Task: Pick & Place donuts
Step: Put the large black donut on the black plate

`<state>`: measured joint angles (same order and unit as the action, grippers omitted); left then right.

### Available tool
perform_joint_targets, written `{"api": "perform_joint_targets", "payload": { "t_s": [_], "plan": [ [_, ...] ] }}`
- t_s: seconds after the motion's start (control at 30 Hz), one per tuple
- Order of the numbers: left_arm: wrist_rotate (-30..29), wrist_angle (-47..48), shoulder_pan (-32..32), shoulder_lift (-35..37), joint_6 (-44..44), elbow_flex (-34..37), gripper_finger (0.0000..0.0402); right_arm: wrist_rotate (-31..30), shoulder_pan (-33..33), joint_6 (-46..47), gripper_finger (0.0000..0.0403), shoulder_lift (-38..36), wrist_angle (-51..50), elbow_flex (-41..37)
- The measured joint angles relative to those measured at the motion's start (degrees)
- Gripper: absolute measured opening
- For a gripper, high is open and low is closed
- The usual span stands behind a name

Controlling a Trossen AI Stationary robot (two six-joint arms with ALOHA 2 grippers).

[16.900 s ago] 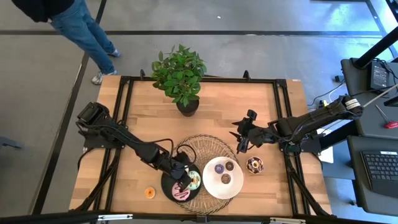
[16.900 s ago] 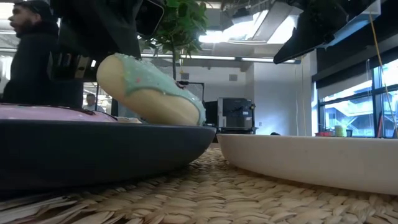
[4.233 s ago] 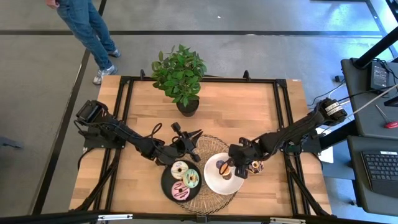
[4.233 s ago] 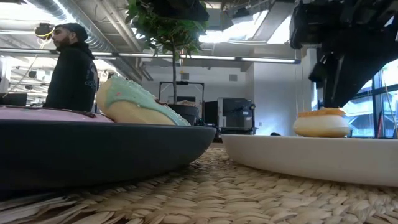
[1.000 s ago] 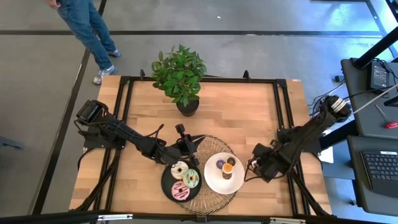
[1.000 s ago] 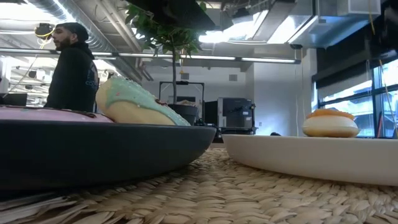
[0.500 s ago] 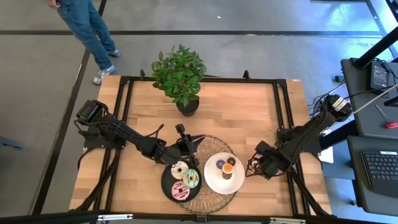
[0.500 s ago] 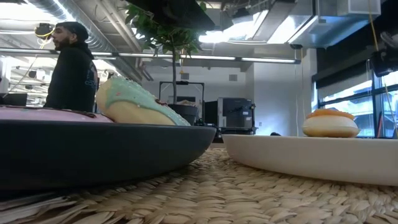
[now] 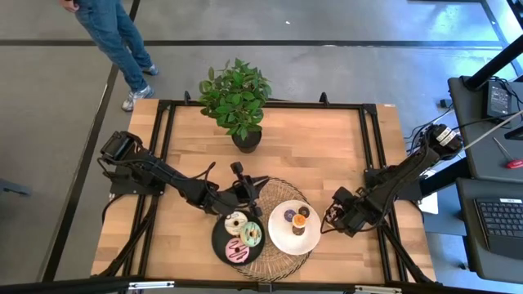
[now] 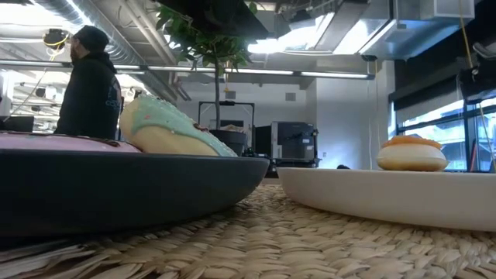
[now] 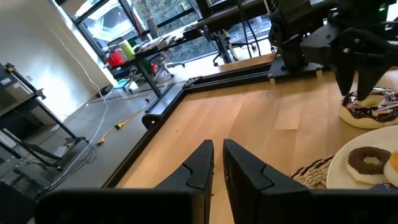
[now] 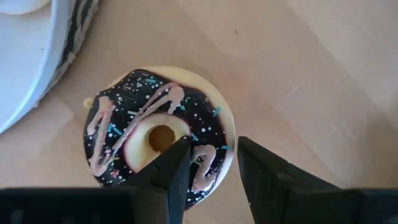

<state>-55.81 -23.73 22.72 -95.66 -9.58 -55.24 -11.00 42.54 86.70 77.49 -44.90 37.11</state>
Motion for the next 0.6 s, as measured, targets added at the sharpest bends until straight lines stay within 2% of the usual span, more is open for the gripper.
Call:
{"api": "perform_joint_targets", "payload": {
  "t_s": [0.17, 0.43, 0.6],
  "plan": [
    [0.0, 0.0, 0.0, 0.0, 0.0, 0.0, 0.0031, 0.0, 0.0, 0.0, 0.0121, 0.0, 0.1, 0.0],
    [0.5, 0.0, 0.0, 0.0, 0.0, 0.0, 0.0031, -0.4, 0.0, -0.5, 0.0018, 0.0, 0.2, 0.0],
    [4.8, 0.0, 0.0, 0.0, 0.0, 0.0, 0.0031, -6.3, -0.2, -4.1, 0.0018, 0.1, -3.4, 2.3]
  ]
}}
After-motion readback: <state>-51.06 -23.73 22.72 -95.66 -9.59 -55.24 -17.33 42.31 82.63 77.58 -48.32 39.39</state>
